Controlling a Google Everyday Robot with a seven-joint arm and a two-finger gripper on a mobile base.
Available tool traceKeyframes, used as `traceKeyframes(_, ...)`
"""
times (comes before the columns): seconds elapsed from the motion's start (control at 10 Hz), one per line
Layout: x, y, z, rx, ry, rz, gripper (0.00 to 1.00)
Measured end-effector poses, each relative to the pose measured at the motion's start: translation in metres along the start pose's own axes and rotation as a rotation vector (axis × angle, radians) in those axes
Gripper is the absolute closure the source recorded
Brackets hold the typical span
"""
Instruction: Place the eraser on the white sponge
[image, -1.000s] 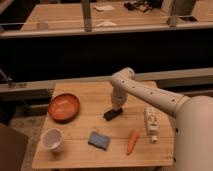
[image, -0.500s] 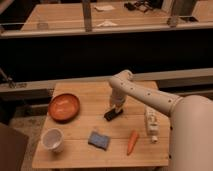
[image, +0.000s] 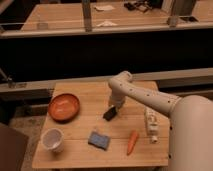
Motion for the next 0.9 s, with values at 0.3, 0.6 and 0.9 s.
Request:
traceKeyframes(0.3,-0.002,0.000,0.005,0.001,0.000,0.003,0.45)
traceKeyframes(0.6,-0.001,0.003,-0.012,0.004,-0.002,-0.007,0.74)
traceKeyframes(0.9,0.000,0.008,-0.007,0.006,-0.003,-0.010,0.89)
